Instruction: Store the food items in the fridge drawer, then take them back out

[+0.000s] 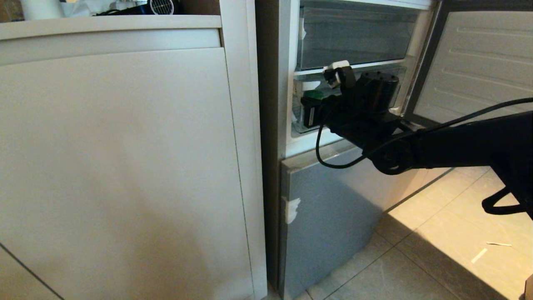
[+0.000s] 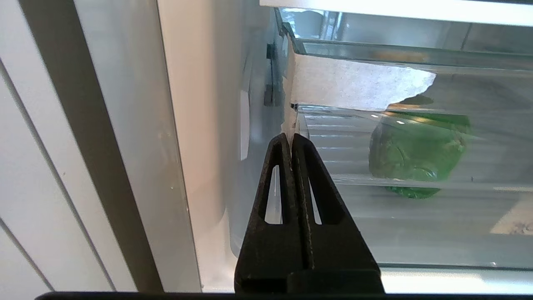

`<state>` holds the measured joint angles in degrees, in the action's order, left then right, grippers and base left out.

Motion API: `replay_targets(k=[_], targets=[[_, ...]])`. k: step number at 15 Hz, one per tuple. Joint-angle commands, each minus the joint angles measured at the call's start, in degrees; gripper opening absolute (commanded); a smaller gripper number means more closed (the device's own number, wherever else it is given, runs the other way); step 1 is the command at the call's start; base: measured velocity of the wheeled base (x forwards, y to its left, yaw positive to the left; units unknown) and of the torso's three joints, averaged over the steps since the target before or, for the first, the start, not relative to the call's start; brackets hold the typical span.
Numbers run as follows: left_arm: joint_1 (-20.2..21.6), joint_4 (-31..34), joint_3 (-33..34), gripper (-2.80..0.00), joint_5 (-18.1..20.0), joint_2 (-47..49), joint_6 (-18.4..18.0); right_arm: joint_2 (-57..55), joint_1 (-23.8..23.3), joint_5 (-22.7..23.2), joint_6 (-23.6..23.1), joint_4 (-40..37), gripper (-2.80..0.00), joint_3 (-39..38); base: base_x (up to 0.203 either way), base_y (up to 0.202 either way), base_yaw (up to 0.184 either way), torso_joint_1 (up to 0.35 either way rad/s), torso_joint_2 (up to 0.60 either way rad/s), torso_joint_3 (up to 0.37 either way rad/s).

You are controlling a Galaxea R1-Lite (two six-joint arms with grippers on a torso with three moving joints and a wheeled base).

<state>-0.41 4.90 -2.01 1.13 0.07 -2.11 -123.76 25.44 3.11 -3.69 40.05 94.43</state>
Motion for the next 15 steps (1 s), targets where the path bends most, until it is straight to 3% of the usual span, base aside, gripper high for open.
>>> replay_targets(k=[1,8,15], targets=[[0.0,0.0,0.0,-2.8,0.0,0.0,0.0,2.5,0.7,-0.5,-0.1,0.3,-2.8,-2.4,0.0,0.0,0.0,0.0,0.0,0.0],[0.0,0.0,0.0,-2.8,0.0,0.0,0.0,14.9,1.7,-1.6,0.1,0.6,-2.8,-17.8,0.0,0.0,0.0,0.0,0.0,0.0],[0.0,0.0,0.0,-2.8,0.0,0.0,0.0,28.6,7.4,-6.6,0.0,0.4,-2.8,-33.2,0.0,0.0,0.0,0.0,0.0,0.0]])
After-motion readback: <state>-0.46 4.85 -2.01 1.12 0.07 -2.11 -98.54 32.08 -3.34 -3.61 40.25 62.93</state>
